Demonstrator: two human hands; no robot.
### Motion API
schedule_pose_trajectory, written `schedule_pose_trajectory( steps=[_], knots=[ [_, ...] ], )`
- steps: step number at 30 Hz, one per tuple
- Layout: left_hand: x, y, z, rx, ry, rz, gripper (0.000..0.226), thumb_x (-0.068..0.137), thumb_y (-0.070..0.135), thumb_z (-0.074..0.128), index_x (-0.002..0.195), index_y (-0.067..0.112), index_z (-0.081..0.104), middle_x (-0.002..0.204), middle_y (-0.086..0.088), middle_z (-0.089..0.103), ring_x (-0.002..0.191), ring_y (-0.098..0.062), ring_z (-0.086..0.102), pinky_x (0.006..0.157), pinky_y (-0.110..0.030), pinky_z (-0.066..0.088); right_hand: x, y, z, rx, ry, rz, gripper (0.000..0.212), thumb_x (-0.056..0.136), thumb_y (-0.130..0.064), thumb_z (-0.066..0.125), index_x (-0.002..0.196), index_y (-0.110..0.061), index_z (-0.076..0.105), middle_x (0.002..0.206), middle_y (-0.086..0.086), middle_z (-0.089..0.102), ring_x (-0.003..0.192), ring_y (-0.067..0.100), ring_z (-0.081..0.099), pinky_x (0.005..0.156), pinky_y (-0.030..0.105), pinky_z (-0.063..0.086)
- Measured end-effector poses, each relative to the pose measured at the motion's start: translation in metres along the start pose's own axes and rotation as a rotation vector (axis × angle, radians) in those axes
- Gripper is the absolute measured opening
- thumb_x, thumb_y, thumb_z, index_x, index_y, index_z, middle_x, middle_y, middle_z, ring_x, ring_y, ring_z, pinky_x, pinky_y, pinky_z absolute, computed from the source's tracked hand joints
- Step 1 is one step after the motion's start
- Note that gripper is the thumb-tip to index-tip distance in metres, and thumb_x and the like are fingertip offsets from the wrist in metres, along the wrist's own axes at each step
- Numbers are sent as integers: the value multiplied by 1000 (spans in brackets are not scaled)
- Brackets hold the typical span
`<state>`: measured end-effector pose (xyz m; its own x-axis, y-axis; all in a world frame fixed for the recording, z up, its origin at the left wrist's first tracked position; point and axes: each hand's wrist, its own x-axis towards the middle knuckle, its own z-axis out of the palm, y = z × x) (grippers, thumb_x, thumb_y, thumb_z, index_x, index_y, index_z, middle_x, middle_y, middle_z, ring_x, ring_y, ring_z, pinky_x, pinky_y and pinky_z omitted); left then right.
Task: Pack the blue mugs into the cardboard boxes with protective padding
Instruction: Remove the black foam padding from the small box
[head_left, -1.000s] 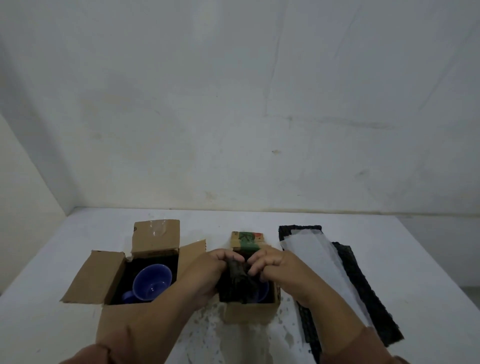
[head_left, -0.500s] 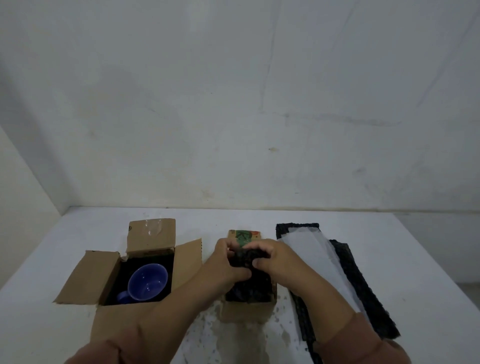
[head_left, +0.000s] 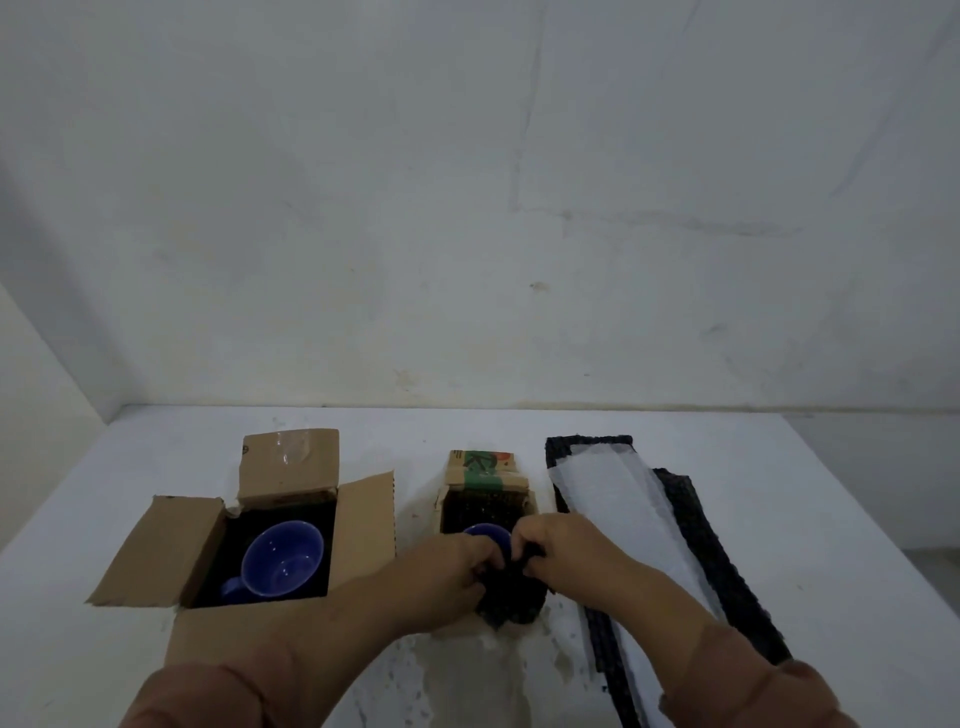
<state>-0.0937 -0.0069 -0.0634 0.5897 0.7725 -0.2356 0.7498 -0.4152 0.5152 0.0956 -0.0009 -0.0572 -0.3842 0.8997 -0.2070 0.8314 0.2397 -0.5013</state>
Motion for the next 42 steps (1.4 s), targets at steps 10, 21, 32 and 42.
schedule_pose_trajectory(
  steps=[10,21,32,42],
  knots=[
    [6,5,-2,17,141,-46,18,86,5,50,102,14,50,108,-8,57,82,-18,49,62,-25,34,7,-8,-3,-13,-10,65,15,80,-13,62,82,-27,57,90,2,64,80,18,57,60,23,45],
    [11,-4,-2,194,-258,-12,36,96,9,42,127,21,56,127,-7,60,108,-26,57,87,-27,39,13,-27,2,-346,-363,88,25,89,-11,49,106,-7,68,107,15,67,90,26,58,78,32,45],
    [15,-4,-5,747,-118,122,28,93,16,50,115,28,64,106,-5,66,102,-27,48,92,-38,31,22,-31,16,-436,-314,313,31,90,-11,51,119,-3,57,115,17,62,102,29,61,81,34,49],
    [9,-12,-4,708,-50,139,28,97,22,43,107,29,68,97,-4,67,96,-26,47,95,-39,27,15,-27,18,-324,-271,317,32,92,-13,48,121,-3,57,120,16,61,107,28,60,83,33,49]
  ],
)
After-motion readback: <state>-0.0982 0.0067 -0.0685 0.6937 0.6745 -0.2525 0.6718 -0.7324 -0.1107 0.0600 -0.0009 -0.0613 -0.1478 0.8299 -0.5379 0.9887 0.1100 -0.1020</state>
